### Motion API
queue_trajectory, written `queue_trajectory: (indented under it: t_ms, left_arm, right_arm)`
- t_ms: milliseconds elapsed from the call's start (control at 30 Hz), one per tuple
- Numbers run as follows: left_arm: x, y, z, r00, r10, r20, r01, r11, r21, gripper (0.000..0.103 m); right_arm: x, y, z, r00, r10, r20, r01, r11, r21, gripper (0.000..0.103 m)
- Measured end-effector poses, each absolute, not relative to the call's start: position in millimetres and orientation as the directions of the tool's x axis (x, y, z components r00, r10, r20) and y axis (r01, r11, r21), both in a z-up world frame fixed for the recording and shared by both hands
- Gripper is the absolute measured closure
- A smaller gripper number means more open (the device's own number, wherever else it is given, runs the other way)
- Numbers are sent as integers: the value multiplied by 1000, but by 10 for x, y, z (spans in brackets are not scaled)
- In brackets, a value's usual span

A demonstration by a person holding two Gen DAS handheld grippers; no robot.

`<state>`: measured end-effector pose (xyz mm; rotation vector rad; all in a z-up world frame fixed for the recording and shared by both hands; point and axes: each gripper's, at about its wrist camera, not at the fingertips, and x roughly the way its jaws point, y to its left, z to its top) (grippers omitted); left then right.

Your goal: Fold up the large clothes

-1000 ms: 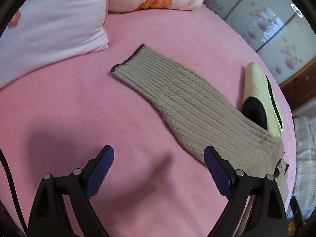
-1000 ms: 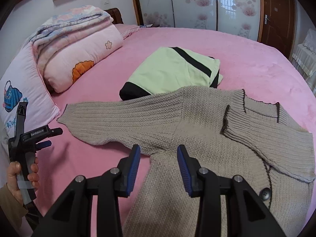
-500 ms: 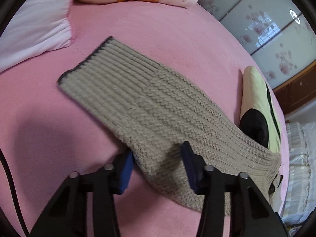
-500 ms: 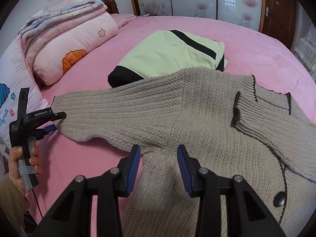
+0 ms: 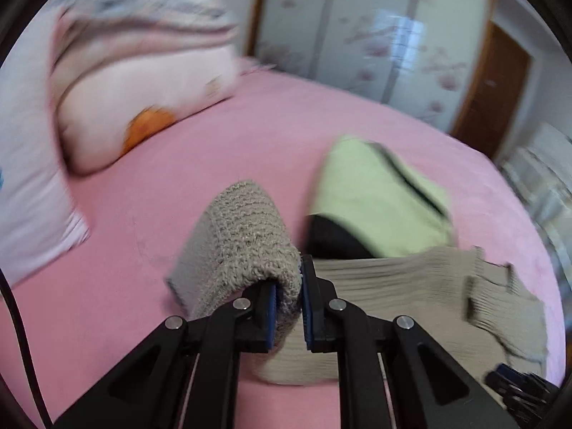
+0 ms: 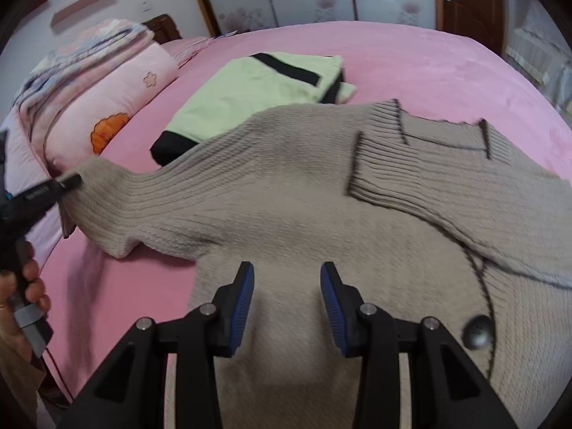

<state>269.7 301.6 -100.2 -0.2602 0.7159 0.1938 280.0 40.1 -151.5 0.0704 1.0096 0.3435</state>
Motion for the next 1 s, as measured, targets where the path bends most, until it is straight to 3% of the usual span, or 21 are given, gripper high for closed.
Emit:
queue_trajectory:
  t_ms: [167,333,533,767,867,933,1000]
  left_arm:
    - [2843,1785,-748,741,-61,-668,-14,994,-106,94]
    - [2928,751,-1013,667,-174,-724,146,984,-101,94]
    - [2939,-104,-1566,532,-207,-821,245,966,-85,94]
    - [2881,-366,-1908,485,-140,-863,252,968,-15,91]
    - [2840,-370,-1937,476,-149,-867,261,965,-23,76]
    - [2797,-400,-1903,476,-161,-865,265,964,-34,57]
    - [2746,-432,-1853,490,-159,-857,272,962,-23,44]
  right_arm:
    - [2661,-224,-1439,519,288,-805,-156,958,242,64]
    - [2479,-874,-1368,570,234,-788,-65,969,240,64]
    - [2367,-1483,-1524,559,180,-809,33,971,238,64]
    - [2354,-1768,-1688,538,186,-822,79,960,269,64]
    - [2368,-1765,-1705,537,199,-820,79,956,283,64]
    - [2386,-1756,-1707,538,205,-817,77,954,290,64]
    - [2401,-1731,-1700,537,209,-817,76,953,294,64]
